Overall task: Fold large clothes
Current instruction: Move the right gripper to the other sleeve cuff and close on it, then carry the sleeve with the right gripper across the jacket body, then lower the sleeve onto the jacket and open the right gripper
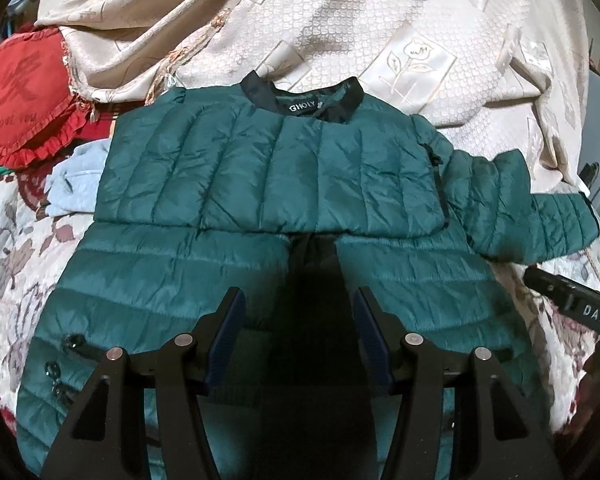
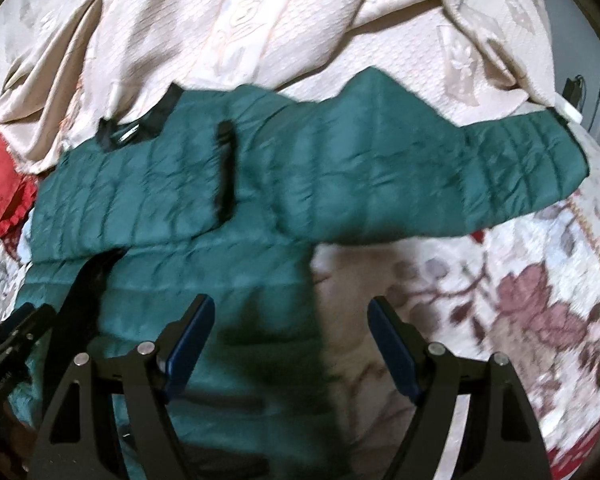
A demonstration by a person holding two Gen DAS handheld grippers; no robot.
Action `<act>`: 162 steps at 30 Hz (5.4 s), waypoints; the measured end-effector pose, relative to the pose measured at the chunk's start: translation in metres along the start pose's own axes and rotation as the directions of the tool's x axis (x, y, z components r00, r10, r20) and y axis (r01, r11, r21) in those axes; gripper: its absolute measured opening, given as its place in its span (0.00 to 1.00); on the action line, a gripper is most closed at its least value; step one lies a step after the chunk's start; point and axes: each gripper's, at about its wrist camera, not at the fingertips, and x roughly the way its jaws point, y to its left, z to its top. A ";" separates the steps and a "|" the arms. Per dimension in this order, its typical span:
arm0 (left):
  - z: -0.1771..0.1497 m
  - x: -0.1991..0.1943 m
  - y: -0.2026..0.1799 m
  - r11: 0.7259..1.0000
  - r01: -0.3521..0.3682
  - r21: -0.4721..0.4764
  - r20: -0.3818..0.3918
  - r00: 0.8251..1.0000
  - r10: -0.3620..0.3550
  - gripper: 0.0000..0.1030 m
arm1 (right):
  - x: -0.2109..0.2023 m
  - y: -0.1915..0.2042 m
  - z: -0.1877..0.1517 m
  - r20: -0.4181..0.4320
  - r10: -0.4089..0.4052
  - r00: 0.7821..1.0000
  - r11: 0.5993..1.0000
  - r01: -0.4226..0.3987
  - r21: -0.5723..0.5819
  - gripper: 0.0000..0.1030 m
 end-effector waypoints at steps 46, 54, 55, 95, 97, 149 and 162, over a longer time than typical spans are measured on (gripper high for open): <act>0.006 0.022 0.009 0.999 -0.051 0.008 -0.036 0.998 0.052 0.37 | -0.046 -0.210 0.109 0.297 -0.131 0.946 0.942 0.025 0.336 0.16; 0.011 0.009 0.042 0.992 -0.122 -0.021 -0.034 0.992 0.121 0.37 | -0.076 -0.084 0.137 0.333 0.144 0.932 0.981 -0.180 0.077 0.16; 0.011 0.008 0.045 0.992 -0.126 -0.025 -0.032 0.992 0.125 0.37 | -0.074 -0.062 0.141 0.316 0.190 0.929 0.976 -0.213 0.040 0.16; 0.059 0.034 0.133 0.956 0.016 -0.293 0.026 1.000 -0.009 0.47 | 0.029 0.179 0.101 -0.108 0.553 0.826 0.817 -0.563 -0.125 0.72; 0.066 0.047 0.131 0.956 0.002 -0.293 0.021 1.000 0.005 0.47 | 0.018 0.147 0.099 -0.076 0.495 0.866 0.855 -0.501 -0.135 0.72; 0.096 0.104 0.116 0.976 -0.217 -0.028 0.023 0.976 0.218 0.27 | 0.137 0.175 0.144 -0.005 0.152 0.988 0.964 -0.149 -0.222 0.79; 0.094 0.106 0.115 0.974 -0.225 -0.015 0.033 0.974 0.225 0.27 | 0.083 0.132 0.098 -0.073 0.176 0.982 0.956 -0.188 -0.226 0.73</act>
